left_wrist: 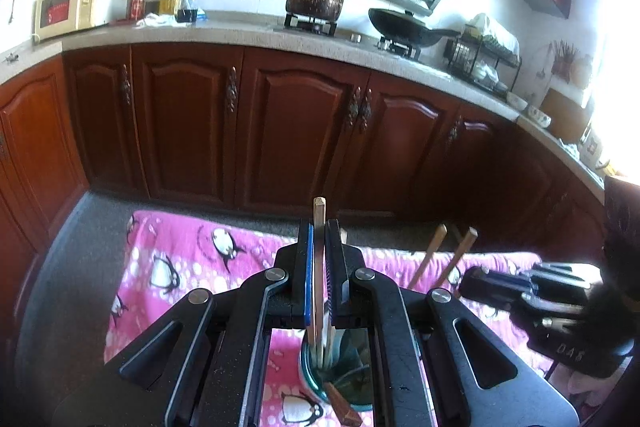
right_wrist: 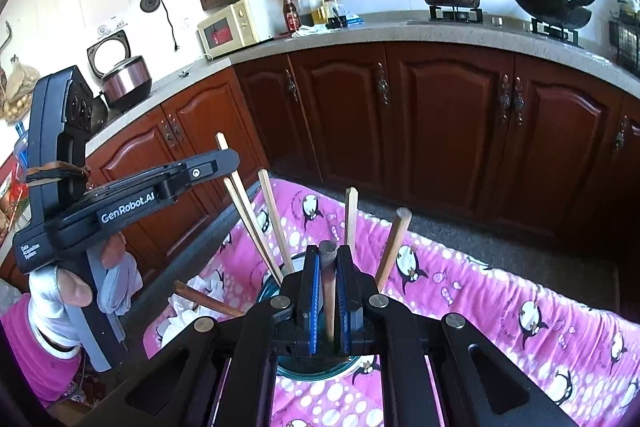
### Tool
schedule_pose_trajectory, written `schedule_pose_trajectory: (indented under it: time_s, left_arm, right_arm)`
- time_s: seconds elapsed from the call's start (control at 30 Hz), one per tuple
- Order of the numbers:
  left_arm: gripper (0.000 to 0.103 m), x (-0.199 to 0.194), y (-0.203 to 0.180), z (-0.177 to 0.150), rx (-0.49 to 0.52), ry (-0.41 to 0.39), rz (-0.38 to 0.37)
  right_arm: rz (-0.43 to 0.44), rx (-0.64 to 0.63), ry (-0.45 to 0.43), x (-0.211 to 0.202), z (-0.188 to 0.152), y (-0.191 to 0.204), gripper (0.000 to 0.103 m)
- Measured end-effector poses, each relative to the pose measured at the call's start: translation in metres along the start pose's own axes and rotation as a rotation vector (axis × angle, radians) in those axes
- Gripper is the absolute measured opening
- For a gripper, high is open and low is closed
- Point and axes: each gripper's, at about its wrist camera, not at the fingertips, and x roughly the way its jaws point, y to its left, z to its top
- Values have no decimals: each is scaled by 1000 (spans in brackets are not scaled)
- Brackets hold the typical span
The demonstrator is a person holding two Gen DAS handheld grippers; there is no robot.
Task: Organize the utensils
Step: 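Lower both chopsticks into the holder and open both tools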
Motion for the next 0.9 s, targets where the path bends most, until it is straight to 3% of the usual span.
schedule_pose_trajectory:
  time_s: [0.27, 0.33, 0.5, 0.9]
  left_arm:
    - [4, -6, -5, -3, 8, 9, -6]
    - [5, -6, -4, -2, 3, 14, -5]
    - [26, -10, -1, -1, -5, 16, -7]
    - [46, -47, -2, 1, -10, -17, 52]
  right_arm:
    - [-5, 44, 14, 5, -3, -9, 9]
    - [-1, 54, 18, 7, -4, -11, 24]
    - [0, 79, 13, 4, -6, -18, 28]
    - [-40, 133, 9, -13, -15, -28, 33]
